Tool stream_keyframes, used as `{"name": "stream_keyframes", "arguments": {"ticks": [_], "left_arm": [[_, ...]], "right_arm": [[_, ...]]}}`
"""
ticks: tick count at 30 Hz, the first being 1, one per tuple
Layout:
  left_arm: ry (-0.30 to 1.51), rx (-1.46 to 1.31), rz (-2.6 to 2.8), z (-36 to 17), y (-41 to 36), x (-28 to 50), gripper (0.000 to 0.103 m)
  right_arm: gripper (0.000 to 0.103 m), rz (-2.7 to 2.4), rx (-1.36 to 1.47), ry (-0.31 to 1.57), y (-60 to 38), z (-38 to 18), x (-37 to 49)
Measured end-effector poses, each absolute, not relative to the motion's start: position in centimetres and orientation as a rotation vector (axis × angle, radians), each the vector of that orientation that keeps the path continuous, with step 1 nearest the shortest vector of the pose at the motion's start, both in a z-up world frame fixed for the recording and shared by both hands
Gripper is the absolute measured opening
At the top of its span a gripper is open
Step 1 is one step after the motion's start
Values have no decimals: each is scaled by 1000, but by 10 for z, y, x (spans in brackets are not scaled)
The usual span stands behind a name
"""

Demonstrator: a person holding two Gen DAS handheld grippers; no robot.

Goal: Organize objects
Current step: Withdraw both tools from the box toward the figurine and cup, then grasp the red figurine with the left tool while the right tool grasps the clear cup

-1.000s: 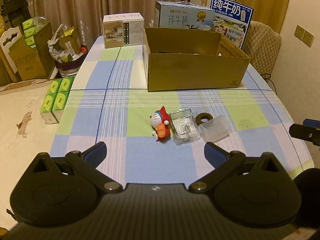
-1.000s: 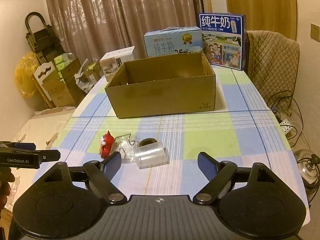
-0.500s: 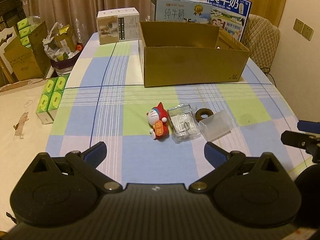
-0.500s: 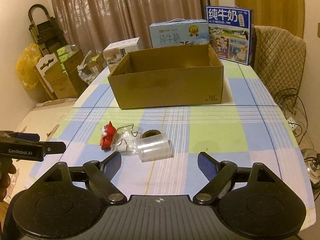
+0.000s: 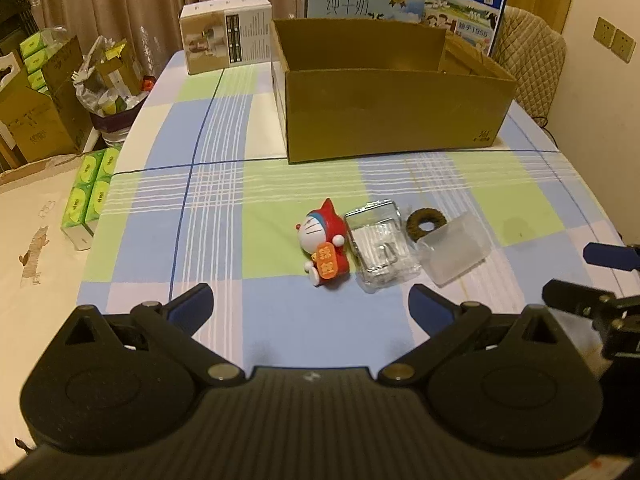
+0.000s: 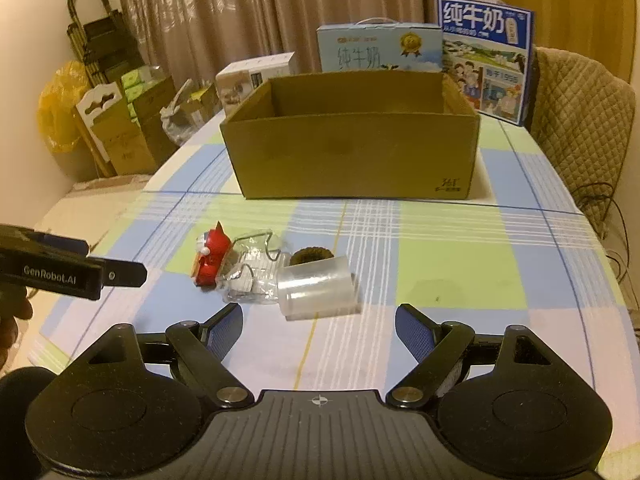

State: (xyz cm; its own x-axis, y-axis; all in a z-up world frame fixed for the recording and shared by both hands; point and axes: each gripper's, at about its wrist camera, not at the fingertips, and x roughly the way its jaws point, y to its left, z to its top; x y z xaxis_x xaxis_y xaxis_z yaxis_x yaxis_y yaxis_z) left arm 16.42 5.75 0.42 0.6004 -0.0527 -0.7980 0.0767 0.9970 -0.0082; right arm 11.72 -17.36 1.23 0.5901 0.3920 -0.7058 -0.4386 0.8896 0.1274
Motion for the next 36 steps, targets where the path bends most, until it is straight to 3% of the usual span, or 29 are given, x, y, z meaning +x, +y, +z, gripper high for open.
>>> {"name": "stream_keyframes", "arguments": {"ticks": [10, 16, 28, 34, 36], "left_arm": [[961, 48, -84, -25, 63, 198, 102], [979, 47, -100, -39, 66, 216, 102], [1001, 33, -109, -56, 73, 231, 102], [1007, 25, -117, -59, 74, 234, 102], [1008, 20, -122, -60, 74, 234, 101]], "right_arm": [[81, 463, -112, 843, -148, -28, 147], [88, 450, -119, 851, -136, -46, 164], [89, 430, -160, 875, -121, -80, 191], [87, 448, -182, 859, -116, -83, 193], [77, 452, -192, 865, -114, -83, 194]]}}
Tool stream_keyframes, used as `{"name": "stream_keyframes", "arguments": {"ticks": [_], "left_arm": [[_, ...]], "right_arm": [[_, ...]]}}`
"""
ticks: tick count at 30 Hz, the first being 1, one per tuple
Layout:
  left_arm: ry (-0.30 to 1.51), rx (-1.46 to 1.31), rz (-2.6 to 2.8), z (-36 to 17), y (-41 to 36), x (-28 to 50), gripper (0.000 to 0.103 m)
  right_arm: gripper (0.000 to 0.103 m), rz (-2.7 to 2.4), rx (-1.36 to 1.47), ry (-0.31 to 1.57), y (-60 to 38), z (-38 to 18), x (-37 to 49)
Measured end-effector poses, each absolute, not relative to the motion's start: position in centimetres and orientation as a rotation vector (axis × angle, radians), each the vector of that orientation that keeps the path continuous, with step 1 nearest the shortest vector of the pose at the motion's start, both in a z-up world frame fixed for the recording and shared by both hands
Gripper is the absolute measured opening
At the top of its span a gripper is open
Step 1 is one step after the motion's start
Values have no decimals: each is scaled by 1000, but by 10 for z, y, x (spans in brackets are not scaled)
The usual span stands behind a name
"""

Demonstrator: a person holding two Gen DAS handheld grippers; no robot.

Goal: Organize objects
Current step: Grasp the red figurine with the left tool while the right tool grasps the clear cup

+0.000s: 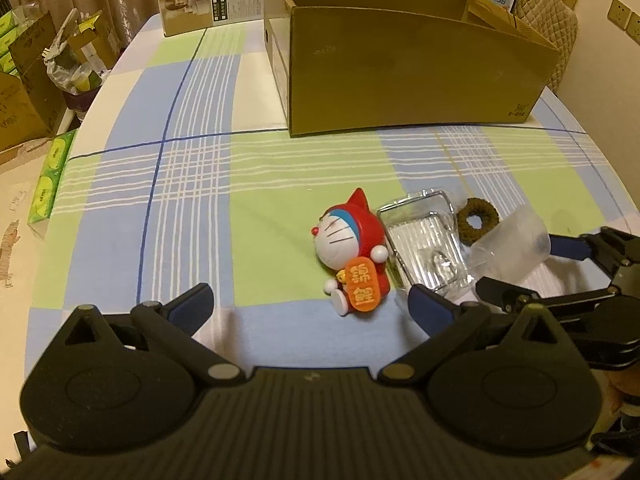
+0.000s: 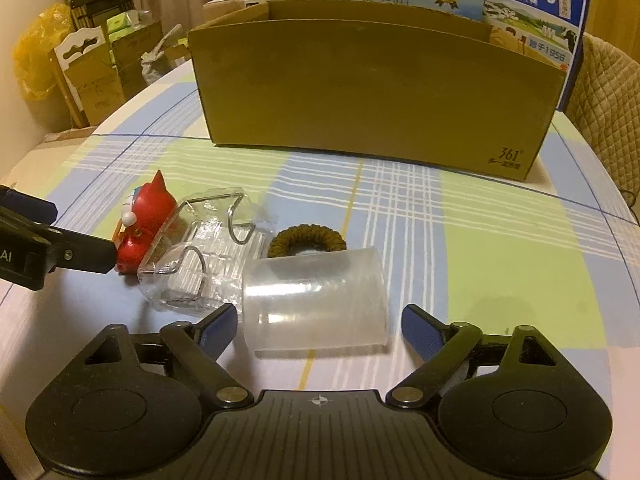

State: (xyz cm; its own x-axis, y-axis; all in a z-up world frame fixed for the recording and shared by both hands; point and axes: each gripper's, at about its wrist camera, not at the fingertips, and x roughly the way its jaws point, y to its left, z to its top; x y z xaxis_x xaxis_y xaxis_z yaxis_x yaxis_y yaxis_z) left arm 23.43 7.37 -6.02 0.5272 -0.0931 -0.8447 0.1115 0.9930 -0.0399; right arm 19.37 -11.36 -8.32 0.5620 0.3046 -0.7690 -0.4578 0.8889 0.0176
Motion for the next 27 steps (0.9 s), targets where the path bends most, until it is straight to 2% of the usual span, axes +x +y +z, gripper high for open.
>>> {"name": "stream_keyframes", "arguments": {"ticks": [1, 2, 9, 15, 22, 27], "left_arm": [[1008, 19, -124, -60, 73, 235, 101], [1008, 18, -126, -61, 73, 235, 100], [1008, 11, -131, -63, 72, 240, 86], [1020, 6, -152, -69, 69, 250, 69], [1034, 15, -188, -76, 58, 260, 41], [1045, 26, -186, -81, 56, 263, 35]], "right_arm": [[70, 452, -202, 869, -113, -83, 194], [70, 452, -206, 868, -112, -83, 194], [69, 442, -196, 845, -118, -75, 190], [69, 421, -176, 842, -127, -68, 192], [69, 410, -164, 846, -133, -65, 192], [69, 408, -161, 845, -136, -64, 193]]}}
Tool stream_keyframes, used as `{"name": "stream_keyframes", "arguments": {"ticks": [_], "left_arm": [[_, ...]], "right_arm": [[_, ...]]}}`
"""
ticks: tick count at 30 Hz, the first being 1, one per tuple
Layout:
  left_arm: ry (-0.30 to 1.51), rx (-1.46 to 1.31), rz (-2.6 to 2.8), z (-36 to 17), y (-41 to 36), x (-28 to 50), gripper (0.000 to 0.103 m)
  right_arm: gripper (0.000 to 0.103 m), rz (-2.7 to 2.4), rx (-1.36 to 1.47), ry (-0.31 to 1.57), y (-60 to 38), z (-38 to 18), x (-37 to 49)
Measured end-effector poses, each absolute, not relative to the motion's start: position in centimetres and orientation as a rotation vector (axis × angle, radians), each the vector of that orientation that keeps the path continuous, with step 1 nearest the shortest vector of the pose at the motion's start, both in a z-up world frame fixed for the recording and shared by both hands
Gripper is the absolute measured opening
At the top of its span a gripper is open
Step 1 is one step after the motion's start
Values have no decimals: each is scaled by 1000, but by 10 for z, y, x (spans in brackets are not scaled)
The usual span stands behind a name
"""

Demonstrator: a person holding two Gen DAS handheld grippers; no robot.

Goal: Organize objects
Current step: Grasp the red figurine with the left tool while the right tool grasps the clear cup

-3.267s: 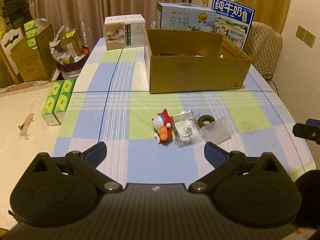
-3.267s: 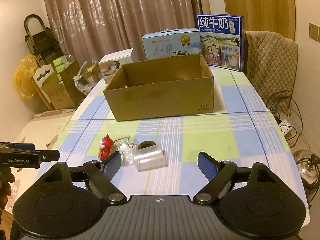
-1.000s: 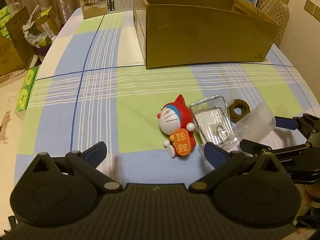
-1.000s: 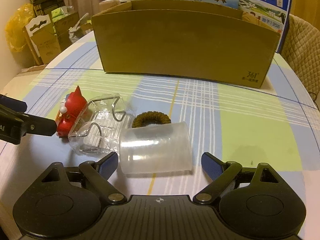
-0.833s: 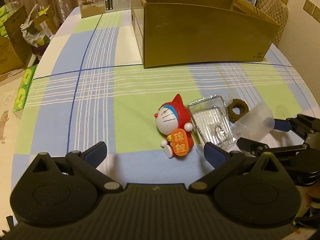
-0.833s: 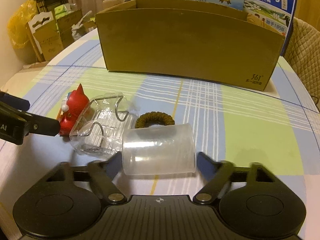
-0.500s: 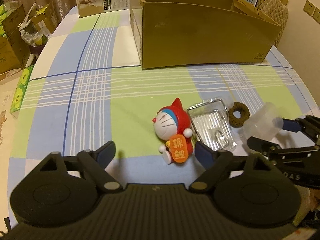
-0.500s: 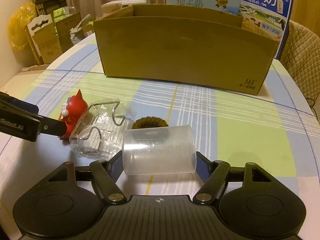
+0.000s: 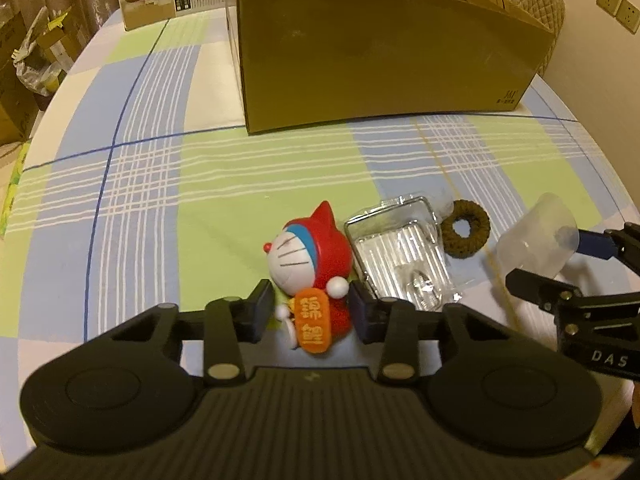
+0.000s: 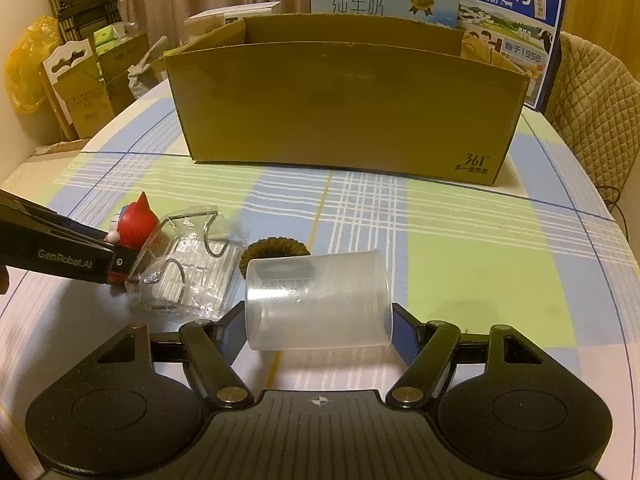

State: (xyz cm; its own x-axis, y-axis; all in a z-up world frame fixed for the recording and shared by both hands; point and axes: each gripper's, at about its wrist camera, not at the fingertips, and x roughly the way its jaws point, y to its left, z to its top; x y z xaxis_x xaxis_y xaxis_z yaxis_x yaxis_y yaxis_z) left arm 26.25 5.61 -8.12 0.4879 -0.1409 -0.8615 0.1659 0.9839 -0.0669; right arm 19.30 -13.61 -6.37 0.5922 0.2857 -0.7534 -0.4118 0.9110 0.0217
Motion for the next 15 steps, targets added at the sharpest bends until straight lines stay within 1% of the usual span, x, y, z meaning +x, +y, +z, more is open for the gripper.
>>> {"name": "stream_keyframes", "arguments": {"ticks": [12, 15], "left_arm": [[1046, 70, -170, -83, 54, 268, 34], [1046, 80, -166, -83, 53, 269, 32]], "right_arm": [[69, 409, -153, 853, -140, -64, 195], [69, 409, -154, 852, -140, -63, 195]]}}
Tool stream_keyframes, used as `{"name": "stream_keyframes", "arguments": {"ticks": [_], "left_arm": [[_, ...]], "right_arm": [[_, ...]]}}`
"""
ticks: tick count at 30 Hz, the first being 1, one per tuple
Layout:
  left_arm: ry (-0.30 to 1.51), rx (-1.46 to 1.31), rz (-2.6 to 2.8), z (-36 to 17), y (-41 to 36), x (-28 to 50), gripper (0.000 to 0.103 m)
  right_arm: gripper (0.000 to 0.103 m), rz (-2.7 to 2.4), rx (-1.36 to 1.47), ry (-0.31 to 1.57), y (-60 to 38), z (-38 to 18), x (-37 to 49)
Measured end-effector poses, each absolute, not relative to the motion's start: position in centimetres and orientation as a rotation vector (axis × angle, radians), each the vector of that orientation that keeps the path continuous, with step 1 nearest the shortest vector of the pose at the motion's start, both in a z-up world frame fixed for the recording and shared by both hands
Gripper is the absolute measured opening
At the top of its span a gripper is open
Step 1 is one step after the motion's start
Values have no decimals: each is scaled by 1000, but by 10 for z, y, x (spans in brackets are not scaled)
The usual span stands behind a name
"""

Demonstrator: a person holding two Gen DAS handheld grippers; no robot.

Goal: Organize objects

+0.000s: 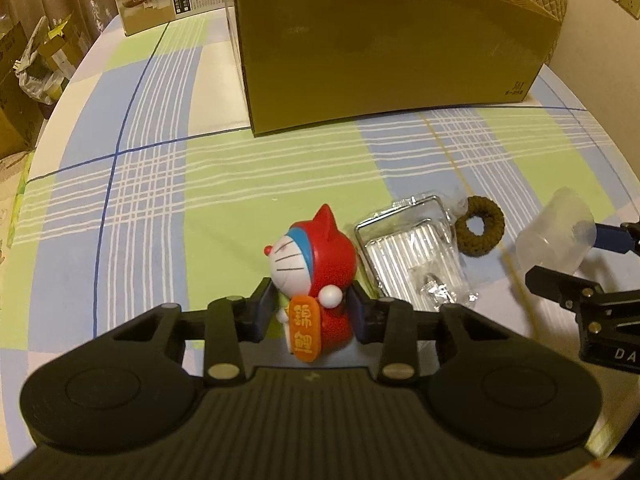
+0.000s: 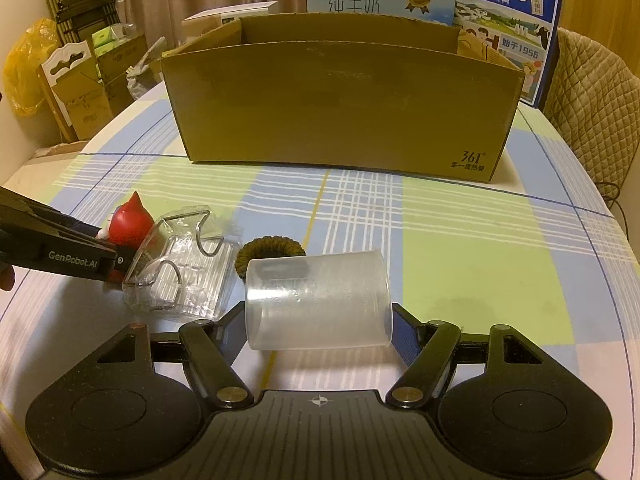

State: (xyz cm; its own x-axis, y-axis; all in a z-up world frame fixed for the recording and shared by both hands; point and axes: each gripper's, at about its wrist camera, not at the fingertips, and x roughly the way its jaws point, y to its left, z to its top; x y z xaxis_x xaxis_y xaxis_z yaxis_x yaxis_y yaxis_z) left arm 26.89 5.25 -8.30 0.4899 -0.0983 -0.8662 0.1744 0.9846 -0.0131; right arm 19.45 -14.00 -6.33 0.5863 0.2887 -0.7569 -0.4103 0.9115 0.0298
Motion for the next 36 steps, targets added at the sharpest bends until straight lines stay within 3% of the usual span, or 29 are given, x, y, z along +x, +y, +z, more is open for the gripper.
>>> {"name": "stream_keyframes", "arguments": {"ticks": [16, 36], "left_arm": [[1048, 37, -140, -75, 66, 255, 32], [976, 6, -157, -16, 44, 219, 32]], "right_arm": [[69, 414, -155, 838, -146, -51, 190], [69, 398, -119, 766, -165, -1, 169]]}}
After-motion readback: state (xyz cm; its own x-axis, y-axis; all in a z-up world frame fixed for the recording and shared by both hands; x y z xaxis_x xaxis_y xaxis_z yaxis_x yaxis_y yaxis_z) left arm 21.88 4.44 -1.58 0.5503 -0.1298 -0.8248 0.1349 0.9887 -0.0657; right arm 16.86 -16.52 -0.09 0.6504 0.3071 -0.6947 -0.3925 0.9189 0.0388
